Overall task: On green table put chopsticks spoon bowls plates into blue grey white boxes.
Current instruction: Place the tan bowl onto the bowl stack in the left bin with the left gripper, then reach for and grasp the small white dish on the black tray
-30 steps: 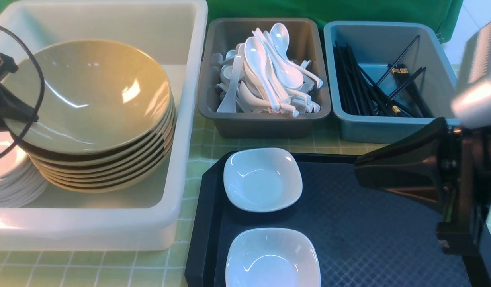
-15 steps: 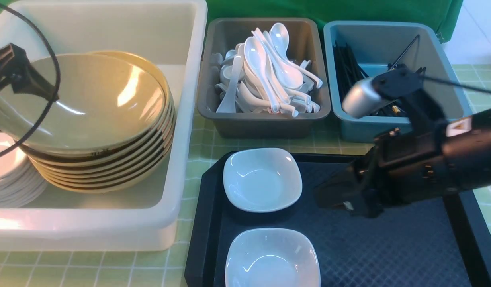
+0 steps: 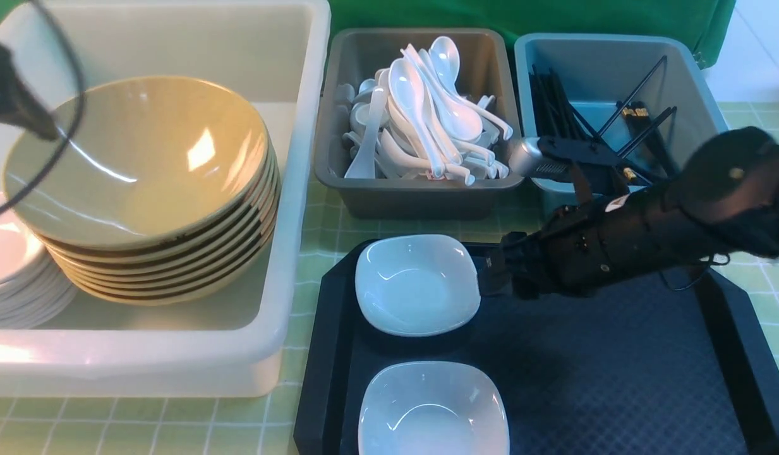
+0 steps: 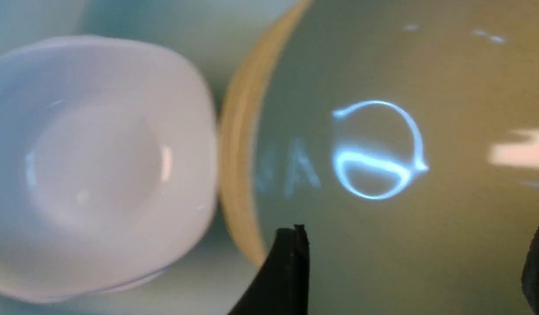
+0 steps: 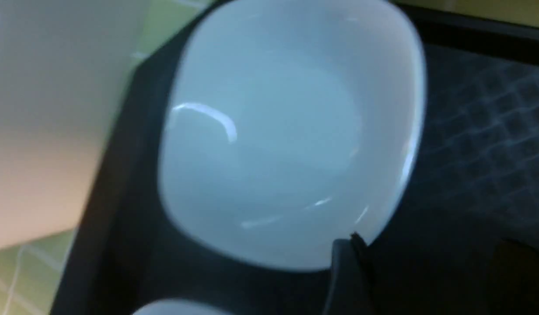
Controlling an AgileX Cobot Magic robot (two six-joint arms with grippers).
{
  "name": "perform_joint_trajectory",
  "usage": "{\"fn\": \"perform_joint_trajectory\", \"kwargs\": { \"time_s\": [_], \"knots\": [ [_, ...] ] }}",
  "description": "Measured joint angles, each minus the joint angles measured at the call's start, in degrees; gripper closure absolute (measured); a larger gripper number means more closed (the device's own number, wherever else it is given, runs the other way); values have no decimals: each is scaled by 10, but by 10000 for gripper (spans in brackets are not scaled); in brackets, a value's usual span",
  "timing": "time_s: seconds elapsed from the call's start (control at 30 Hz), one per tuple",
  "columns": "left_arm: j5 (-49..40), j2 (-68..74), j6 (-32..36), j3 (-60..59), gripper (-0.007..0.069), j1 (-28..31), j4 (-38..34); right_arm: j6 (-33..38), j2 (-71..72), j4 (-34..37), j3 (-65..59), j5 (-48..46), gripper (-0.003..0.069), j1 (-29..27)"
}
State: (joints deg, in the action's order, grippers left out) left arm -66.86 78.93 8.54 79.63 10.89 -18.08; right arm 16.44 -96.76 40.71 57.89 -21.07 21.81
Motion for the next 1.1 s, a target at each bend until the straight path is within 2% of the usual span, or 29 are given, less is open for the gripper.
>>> {"fn": "perform_joint_trajectory", "kwargs": {
  "time_s": [0.03,0.1,0.13,0.27,0.33,0.4,0.47,0.5,0.57,0.73,0.93,1.1],
  "knots": [
    [0,-2,0,0,-36,0,-2,0,-3,0,2,-1,247,-1],
    [0,-31,65,0,-25,-77,-33,0,-39,5,27,-18,247,-12],
    [0,-31,69,0,-22,-82,-33,0,-42,6,32,-19,247,-12],
    [-13,-57,139,0,33,-218,-47,20,-90,33,82,-43,247,-13],
    [-16,-59,149,-1,56,-245,-47,23,-102,37,94,-49,247,-13],
    [-19,-60,162,-14,107,-309,-47,31,-130,52,114,-59,249,-13],
    [-19,-60,164,-31,142,-337,-47,41,-144,64,121,-63,261,-13],
    [-19,-60,164,-33,146,-339,-47,41,-145,66,121,-63,263,-13],
    [-11,-60,166,-54,190,-357,-47,65,-155,84,123,-65,314,-13],
    [8,-60,166,-68,272,-363,-46,101,-158,101,124,-71,571,-13],
    [25,-61,164,-68,323,-363,-40,115,-141,103,125,-115,597,-22],
    [25,-61,163,-68,323,-363,-36,129,-79,84,110,-144,603,-53]
  ]
}}
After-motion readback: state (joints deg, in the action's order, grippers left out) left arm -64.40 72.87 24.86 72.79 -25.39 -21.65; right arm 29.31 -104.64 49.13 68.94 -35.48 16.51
